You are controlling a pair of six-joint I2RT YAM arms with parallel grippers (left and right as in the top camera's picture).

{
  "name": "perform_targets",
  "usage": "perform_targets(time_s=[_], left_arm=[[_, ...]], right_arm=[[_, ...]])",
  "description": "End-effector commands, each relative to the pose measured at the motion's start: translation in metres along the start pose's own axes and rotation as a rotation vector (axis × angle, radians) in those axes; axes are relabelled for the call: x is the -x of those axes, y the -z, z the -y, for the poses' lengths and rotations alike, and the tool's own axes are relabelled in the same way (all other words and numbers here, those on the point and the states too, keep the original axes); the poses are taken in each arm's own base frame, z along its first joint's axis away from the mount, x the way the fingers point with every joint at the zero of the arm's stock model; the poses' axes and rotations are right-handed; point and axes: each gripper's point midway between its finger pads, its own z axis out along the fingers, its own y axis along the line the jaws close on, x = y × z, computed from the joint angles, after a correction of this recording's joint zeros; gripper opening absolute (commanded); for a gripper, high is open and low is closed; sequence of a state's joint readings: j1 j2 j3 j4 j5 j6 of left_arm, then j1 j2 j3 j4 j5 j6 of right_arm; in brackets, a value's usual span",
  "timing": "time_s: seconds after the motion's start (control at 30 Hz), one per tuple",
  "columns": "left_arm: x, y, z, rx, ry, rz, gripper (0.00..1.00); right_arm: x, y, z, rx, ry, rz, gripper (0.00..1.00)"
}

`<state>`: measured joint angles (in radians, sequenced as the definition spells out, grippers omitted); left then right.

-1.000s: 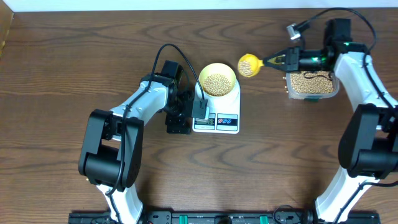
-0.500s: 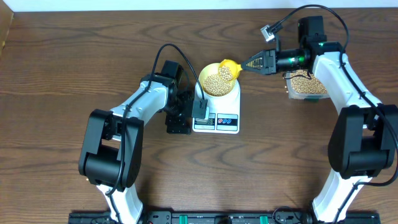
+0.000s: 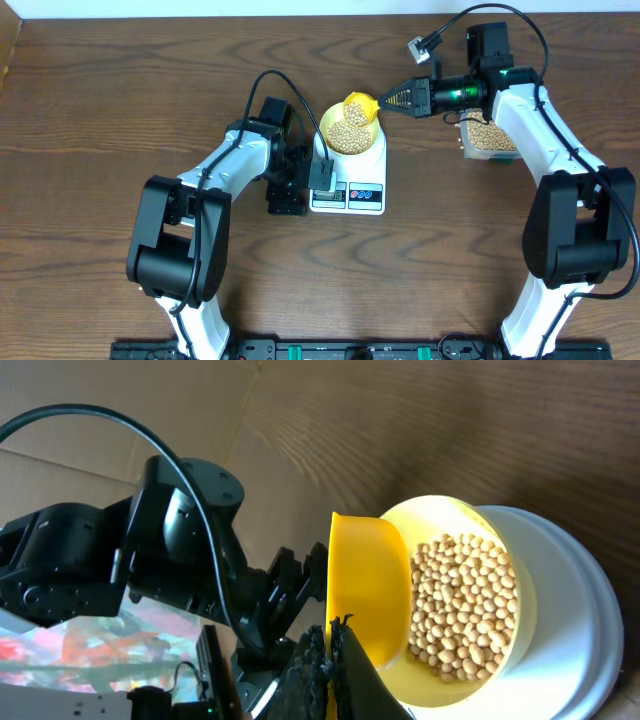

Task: Scoop item into bowl and weigh 50g on scale
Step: 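Carry the scoop with the right gripper over the yellow bowl, then tilt and shake the scoop with right gripper to trickle soybeans into bowl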

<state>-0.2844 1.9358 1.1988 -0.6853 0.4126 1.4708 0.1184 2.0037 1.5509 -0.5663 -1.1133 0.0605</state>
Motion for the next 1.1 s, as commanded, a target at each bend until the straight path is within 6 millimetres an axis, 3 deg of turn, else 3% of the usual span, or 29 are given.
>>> perform_targets(time_s=[0.0,0.33,0.6,0.8,1.07], left_arm=[[0.003,-0.007,0.008,-0.033,-0.012,0.016,0.98],[0.003,-0.007,0.008,-0.033,-0.012,0.016,0.98],[0.003,-0.007,0.008,-0.033,-0.012,0.016,0.98],[0.003,-0.007,0.008,-0.033,-0.012,0.015,0.98],[0.003,-0.007,0.008,-0.033,-0.012,0.016,0.98]], right_arm=[[0.015,0.008,-0.019,-0.04,0.083,0.03,0.01],[0.022,0.012,-0.048,-0.126,0.377,0.04,0.01],[0.014,0.004,-0.038,-0.217,0.529,-0.017,0.01],[0.005,-0.007,-0.043,-0.214,0.648,-0.064,0.01],[0.005,-0.009,-0.032,-0.292,0.676,-0.087,0.01]])
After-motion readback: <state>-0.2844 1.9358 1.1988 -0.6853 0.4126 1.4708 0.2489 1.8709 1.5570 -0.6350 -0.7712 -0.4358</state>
